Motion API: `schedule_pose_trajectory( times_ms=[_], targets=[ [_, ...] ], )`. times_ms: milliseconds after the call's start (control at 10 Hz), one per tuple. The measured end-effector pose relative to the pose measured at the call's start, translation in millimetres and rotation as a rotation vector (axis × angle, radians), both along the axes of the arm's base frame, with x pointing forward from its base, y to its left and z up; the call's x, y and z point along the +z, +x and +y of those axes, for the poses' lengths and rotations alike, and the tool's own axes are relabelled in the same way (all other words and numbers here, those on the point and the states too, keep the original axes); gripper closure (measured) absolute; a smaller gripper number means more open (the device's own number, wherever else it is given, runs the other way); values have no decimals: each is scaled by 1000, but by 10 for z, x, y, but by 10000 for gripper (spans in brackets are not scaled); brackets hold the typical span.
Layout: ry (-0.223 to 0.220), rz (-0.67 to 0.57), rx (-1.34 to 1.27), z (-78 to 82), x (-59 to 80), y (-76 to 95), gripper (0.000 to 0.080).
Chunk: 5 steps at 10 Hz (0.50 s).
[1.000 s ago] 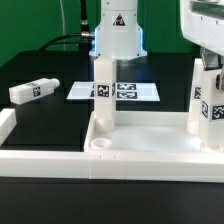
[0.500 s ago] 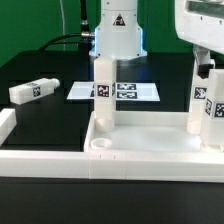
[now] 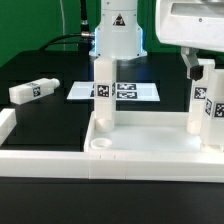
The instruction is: Assemble desk
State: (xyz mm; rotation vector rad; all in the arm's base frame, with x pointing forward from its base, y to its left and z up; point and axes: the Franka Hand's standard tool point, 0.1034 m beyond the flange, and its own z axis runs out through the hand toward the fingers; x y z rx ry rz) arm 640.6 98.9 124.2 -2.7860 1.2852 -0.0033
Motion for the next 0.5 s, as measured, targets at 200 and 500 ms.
schedule_pose_trajectory(
  times_ms=[200,500],
  targets=[
    [-37,8,203,-9,15,-15,151],
    [-48,-1,413,6,12,-19,151]
  ],
)
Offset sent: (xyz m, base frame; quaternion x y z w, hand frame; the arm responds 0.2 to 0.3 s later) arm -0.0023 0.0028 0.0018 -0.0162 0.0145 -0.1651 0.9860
